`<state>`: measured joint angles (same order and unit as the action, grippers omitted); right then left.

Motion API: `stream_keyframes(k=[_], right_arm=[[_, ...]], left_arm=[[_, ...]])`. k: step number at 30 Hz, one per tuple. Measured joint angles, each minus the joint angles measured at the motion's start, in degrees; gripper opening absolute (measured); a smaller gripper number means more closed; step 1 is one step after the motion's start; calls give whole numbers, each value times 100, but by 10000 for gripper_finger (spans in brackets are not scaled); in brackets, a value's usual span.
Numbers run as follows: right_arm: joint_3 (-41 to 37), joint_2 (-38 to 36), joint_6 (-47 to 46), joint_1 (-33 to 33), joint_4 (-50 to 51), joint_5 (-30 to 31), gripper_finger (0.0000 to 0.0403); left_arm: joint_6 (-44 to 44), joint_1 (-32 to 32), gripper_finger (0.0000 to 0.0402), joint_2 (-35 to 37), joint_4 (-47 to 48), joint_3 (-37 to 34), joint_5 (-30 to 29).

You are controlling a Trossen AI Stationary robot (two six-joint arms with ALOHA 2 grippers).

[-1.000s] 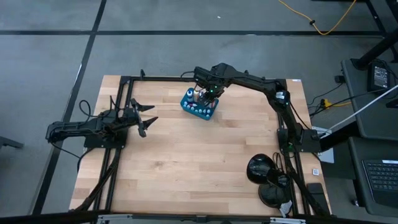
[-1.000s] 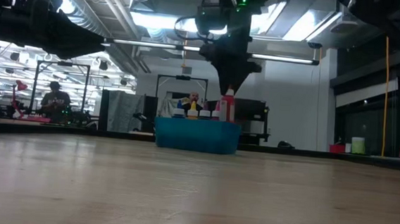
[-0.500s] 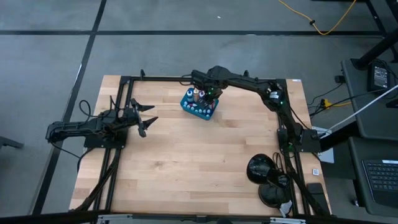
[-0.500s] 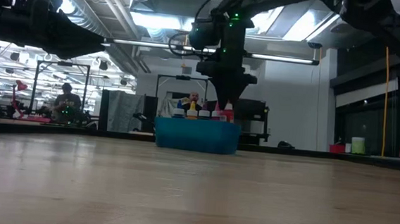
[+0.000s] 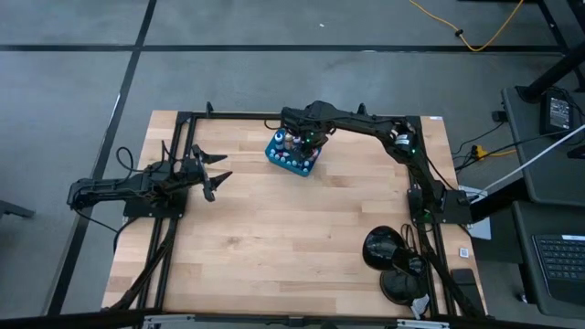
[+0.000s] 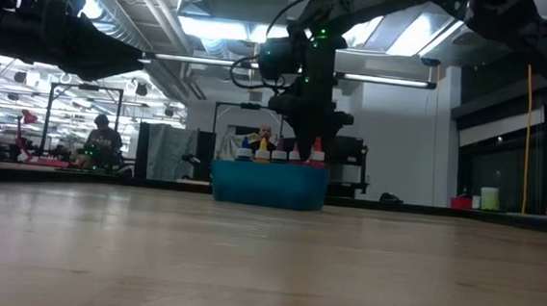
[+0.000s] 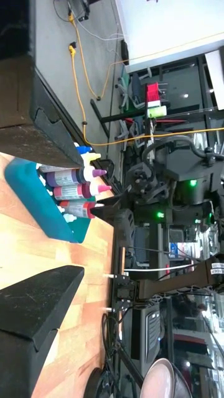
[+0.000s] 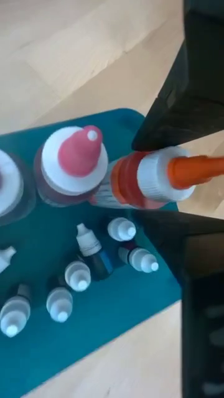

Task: Pick & Place food coloring
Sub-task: Put the large orange food coloring bottle into the blue bin, then return to Home Position

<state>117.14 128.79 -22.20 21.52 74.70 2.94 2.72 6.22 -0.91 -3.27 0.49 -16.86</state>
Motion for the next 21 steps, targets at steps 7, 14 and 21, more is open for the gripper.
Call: stream_keyframes(k=[7, 14, 21], right_arm=[[7, -185, 4, -76, -37, 37, 167], [7, -570, 85, -170, -158, 43, 202], [-721, -1338, 124, -346, -1151, -237, 316]], left_arm=[[0, 0, 267, 2, 1, -1, 0], [0, 0, 267, 2, 2, -2, 2], [0, 0, 267, 2, 2, -2, 2]])
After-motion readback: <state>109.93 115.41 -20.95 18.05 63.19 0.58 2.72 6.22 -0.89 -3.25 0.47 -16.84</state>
